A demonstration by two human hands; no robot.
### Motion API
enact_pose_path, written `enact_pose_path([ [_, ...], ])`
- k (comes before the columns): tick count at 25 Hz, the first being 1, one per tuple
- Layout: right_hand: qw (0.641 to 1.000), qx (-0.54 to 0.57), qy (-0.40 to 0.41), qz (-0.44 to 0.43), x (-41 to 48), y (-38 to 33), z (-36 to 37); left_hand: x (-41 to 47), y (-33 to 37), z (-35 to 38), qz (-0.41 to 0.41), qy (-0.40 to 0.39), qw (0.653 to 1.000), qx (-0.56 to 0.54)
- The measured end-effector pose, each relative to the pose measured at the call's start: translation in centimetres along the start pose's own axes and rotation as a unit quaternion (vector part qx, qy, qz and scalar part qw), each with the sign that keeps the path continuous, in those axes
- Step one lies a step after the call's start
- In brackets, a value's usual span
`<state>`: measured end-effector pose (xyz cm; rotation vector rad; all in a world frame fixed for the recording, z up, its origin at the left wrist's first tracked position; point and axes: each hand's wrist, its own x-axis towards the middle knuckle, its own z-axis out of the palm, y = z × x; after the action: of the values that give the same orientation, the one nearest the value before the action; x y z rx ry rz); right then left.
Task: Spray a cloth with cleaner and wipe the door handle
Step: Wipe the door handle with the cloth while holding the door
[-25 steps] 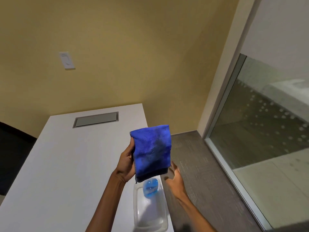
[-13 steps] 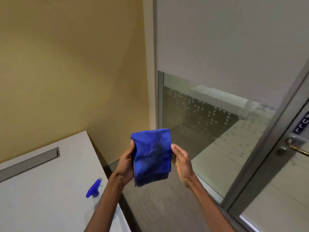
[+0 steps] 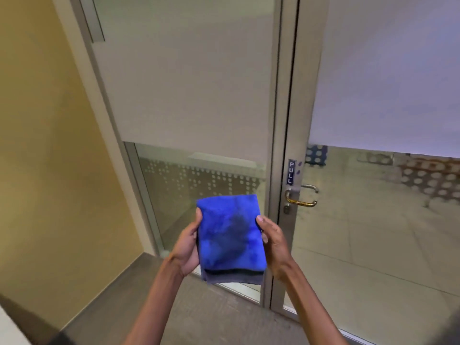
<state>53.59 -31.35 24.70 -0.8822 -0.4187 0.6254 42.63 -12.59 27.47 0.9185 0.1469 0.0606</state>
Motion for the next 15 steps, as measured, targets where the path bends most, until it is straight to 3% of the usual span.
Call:
enact_pose_path([
  [6,0.977,0.21,-0.03,0.012,-2.9,-4.3,-5.0,5.1,-3.8,7.4,-0.057,-0.066,0.995,-0.05],
  [12,0.959,0.27,-0.085,0.003,-1.5,-5.1,-8.7,10.9,-5.0,10.4,-0.108,-0.116,0.987,-0.038],
  [15,0.967,0.221,-0.127,-0.028,1.0,-6.1,-9.8,15.1,-4.5,9.9,-0.127,-0.137,0.982,-0.008],
])
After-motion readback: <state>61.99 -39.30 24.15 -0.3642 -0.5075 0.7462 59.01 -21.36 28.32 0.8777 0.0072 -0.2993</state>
